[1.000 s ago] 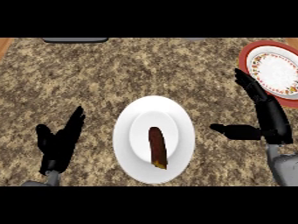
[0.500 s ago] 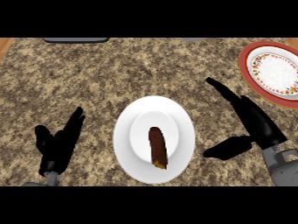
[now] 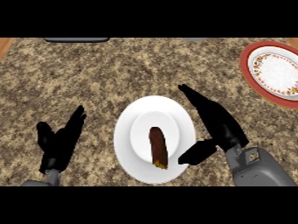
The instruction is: Pick the sweet potato from the plate and place it in the plate
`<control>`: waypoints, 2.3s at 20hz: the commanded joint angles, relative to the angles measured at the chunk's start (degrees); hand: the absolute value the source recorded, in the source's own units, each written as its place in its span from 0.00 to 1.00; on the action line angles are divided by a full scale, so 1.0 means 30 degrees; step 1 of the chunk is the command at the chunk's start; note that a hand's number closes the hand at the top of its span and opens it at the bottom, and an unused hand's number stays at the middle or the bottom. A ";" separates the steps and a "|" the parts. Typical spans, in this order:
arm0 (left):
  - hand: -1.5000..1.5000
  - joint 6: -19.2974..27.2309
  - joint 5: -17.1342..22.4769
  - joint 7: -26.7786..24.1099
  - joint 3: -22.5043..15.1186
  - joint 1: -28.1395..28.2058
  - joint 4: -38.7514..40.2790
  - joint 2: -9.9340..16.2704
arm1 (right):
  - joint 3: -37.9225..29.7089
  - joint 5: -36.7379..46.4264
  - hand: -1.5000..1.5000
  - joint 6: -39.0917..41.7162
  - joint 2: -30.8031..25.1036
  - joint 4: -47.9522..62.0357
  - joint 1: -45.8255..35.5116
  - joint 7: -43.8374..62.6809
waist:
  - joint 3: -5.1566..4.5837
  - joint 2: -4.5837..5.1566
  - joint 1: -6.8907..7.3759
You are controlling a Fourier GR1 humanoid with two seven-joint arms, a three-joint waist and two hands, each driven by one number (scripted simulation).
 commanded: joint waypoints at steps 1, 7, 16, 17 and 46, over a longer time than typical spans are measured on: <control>0.50 -0.0504 -0.0208 -0.1132 -0.0077 0.0870 0.1156 -0.0708 | 0.1186 0.1521 0.00 0.0363 0.1362 -0.0231 0.0167 0.1895 | -0.0073 0.0059 -0.0054; 0.50 -0.0301 -0.0597 0.1263 0.0224 0.0982 -0.1623 -0.0473 | 0.1551 0.2181 0.00 0.1056 0.3185 0.0993 0.1303 0.1140 | -0.0059 0.0055 -0.0009; 0.50 -0.1182 -0.1224 0.1124 0.1246 0.0419 -0.0507 -0.0979 | 0.1305 0.5282 0.00 0.0669 0.5047 0.3721 0.1322 -0.0056 | -0.0060 0.0071 -0.0007; 0.50 -0.1166 -0.1314 0.0307 0.1268 0.0227 0.0462 -0.1540 | 0.1375 0.5299 0.00 0.1801 0.4939 0.2040 0.1306 0.1822 | -0.0066 0.0063 -0.0069; 0.50 -0.2723 -0.2363 0.0488 0.2760 0.0471 0.0797 -0.2225 | 0.1661 0.9025 1.00 0.0501 0.6125 0.8253 -0.0307 -0.2163 | -0.0063 0.0073 -0.0037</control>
